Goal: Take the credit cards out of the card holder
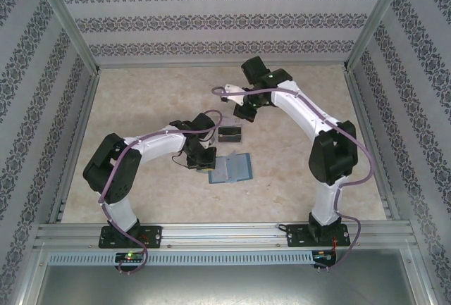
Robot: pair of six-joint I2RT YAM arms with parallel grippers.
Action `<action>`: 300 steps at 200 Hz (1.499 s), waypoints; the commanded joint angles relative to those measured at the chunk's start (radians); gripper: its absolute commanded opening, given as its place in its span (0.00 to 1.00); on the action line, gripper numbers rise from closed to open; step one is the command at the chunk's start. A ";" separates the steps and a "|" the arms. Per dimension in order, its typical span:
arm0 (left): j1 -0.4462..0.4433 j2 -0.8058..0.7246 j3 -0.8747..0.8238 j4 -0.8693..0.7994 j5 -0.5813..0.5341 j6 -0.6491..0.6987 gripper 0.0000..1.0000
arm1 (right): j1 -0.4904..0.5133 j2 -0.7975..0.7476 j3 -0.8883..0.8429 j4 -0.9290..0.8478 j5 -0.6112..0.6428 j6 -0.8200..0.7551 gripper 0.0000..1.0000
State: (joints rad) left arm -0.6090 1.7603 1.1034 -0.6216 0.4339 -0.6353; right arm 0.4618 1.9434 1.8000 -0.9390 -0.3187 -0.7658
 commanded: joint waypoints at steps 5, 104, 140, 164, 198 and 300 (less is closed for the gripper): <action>-0.005 -0.030 -0.015 -0.043 -0.018 0.009 0.06 | 0.007 0.075 0.114 -0.109 0.021 -0.086 0.00; -0.005 -0.015 -0.023 -0.001 0.059 0.004 0.06 | 0.041 0.311 0.375 -0.279 0.040 -0.142 0.02; -0.003 -0.013 -0.026 0.008 0.072 0.003 0.06 | 0.048 0.349 0.394 -0.286 0.044 -0.145 0.04; -0.003 -0.015 -0.027 0.006 0.078 0.002 0.06 | 0.051 0.377 0.423 -0.304 0.051 -0.147 0.04; -0.004 -0.014 -0.025 0.005 0.079 0.000 0.06 | 0.058 0.398 0.460 -0.320 0.066 -0.150 0.16; -0.005 -0.010 -0.019 0.019 0.089 -0.007 0.06 | 0.022 0.254 0.395 -0.205 0.017 -0.025 0.24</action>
State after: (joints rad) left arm -0.6086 1.7603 1.0901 -0.6136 0.5125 -0.6361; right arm 0.5034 2.3035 2.2284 -1.1988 -0.2558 -0.8646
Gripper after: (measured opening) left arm 0.065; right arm 0.241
